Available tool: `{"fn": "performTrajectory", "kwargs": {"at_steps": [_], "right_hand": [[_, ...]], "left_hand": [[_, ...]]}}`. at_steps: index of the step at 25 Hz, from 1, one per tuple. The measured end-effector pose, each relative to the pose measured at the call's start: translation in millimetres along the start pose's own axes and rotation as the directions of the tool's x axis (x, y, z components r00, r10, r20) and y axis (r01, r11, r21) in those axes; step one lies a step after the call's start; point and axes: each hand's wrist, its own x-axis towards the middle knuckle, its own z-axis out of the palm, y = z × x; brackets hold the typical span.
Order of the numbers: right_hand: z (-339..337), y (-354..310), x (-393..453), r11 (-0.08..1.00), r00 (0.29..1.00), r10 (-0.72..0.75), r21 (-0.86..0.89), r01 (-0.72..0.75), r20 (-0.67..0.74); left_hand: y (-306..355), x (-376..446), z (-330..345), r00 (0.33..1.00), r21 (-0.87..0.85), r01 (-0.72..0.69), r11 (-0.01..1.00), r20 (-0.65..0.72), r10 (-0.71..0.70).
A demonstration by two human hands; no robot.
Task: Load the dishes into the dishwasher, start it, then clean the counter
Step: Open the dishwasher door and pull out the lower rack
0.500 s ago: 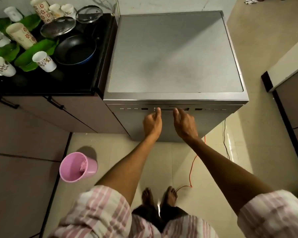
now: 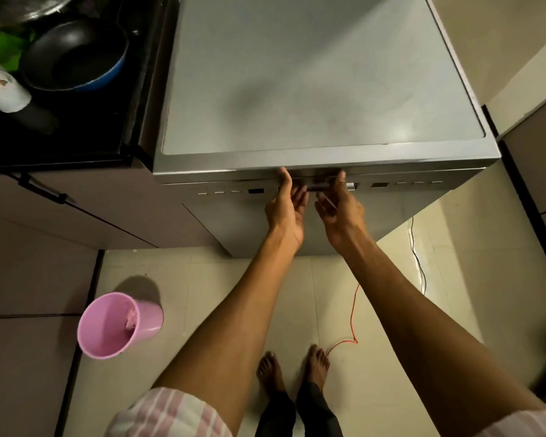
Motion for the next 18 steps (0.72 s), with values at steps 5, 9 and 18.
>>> {"fn": "performTrajectory", "kwargs": {"at_steps": [5, 9, 18], "right_hand": [[1.3, -11.1, 8.4, 0.927, 0.99, 0.013, 0.37, -0.065, 0.14], [5.7, -8.6, 8.5, 0.916, 0.987, 0.002, 0.396, -0.067, 0.161], [9.9, 5.3, 26.0, 0.939, 0.984, -0.118, 0.338, 0.068, 0.132]], "left_hand": [[-1.8, 12.1, 2.4, 0.999, -0.112, 0.018, 0.994, 0.049, -0.013], [-4.7, 19.3, 0.8, 0.998, -0.111, 0.011, 0.994, 0.064, -0.004], [-10.9, 24.1, 1.9, 0.998, -0.072, -0.036, 0.997, 0.054, 0.04]]}}
